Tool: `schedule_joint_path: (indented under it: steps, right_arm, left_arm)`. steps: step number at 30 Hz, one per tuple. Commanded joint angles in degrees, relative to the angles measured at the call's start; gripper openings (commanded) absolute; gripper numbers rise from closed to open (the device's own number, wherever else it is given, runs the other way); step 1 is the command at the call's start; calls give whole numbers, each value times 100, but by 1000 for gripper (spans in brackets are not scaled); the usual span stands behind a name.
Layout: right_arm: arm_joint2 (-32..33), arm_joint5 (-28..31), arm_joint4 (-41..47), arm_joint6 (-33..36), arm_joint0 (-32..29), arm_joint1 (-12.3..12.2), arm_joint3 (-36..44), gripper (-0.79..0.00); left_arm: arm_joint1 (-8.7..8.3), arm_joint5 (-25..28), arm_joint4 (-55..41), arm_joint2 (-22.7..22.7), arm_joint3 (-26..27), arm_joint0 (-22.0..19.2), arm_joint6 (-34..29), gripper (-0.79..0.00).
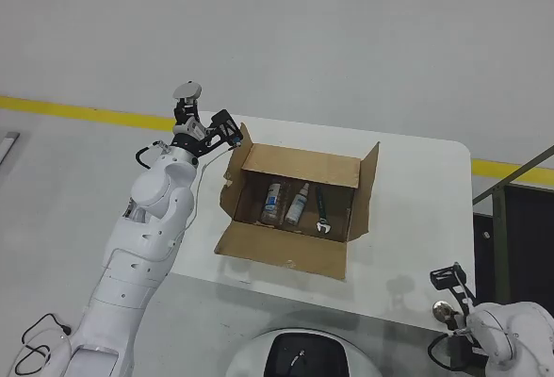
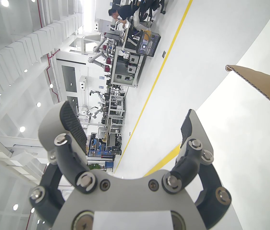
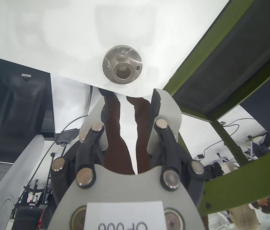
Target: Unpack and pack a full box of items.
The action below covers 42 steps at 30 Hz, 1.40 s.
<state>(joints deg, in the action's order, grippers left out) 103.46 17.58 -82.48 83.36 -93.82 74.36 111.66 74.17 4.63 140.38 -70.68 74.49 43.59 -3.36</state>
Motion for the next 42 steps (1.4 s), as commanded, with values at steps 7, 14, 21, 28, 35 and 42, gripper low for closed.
schedule_joint_path:
  steps: [7, 14, 21, 28, 35, 42]
  right_arm:
    - [-58, -171, 3, -434, 65, -29, -410, -437]
    - [-141, -197, -31, -695, 152, -59, -681, -434]
    - [-256, -273, -58, -789, 282, -83, -917, -465]
    - [-353, -357, -82, -820, 401, -105, -1085, -486]
    - [-399, -389, -85, -809, 422, -131, -1152, -493]
    - [-394, -426, -61, -828, 414, -159, -1206, -489]
  left_arm:
    - [0, 0, 0, 0, 0, 0, 0, 0]
    - [0, 0, 0, 0, 0, 0, 0, 0]
    - [0, 0, 0, 0, 0, 0, 0, 0]
    - [0, 0, 0, 0, 0, 0, 0, 0]
    - [0, 0, 0, 0, 0, 0, 0, 0]
    - [0, 0, 0, 0, 0, 0, 0, 0]
